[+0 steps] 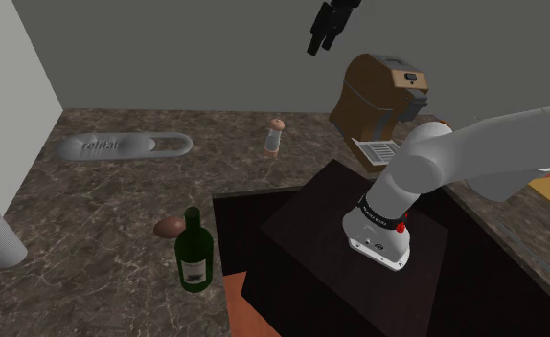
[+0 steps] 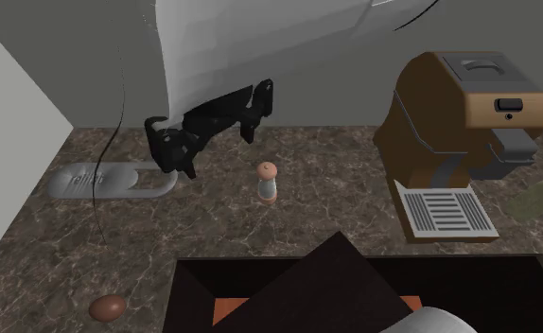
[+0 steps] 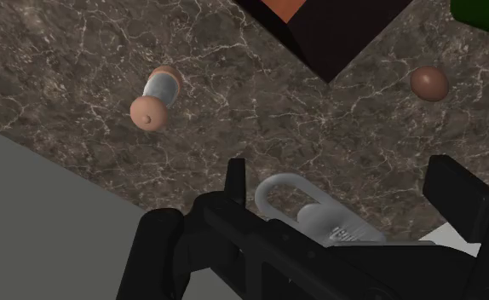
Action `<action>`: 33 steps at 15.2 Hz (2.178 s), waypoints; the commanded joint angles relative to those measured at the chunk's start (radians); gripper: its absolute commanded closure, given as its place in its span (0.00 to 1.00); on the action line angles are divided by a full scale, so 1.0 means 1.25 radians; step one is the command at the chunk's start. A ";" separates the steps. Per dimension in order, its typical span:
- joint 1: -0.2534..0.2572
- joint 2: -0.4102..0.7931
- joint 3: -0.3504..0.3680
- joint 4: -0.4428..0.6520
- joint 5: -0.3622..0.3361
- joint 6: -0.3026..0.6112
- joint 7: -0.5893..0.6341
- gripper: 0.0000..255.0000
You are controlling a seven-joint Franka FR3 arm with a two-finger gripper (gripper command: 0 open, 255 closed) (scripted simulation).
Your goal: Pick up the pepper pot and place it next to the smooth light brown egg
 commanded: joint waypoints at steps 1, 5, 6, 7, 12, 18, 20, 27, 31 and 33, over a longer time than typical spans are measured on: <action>0.000 0.000 0.000 0.000 0.000 0.000 0.000 0.00; -0.015 0.055 -0.009 -0.053 -0.022 0.093 -0.013 0.00; -0.019 0.071 -0.011 -0.064 -0.028 0.116 -0.016 0.00; -0.023 0.088 -0.013 -0.074 -0.034 0.140 -0.019 0.00; -0.044 0.187 -0.026 -0.110 -0.064 0.259 -0.029 0.00; -0.073 0.334 -0.041 -0.122 -0.103 0.398 -0.034 0.00; -0.083 0.388 -0.047 -0.117 -0.117 0.443 -0.033 0.00; -0.116 0.591 -0.068 -0.071 -0.170 0.580 -0.023 0.00; -0.131 0.712 -0.083 -0.023 -0.200 0.642 -0.012 0.00; -0.137 0.772 -0.092 0.006 -0.214 0.669 -0.007 0.00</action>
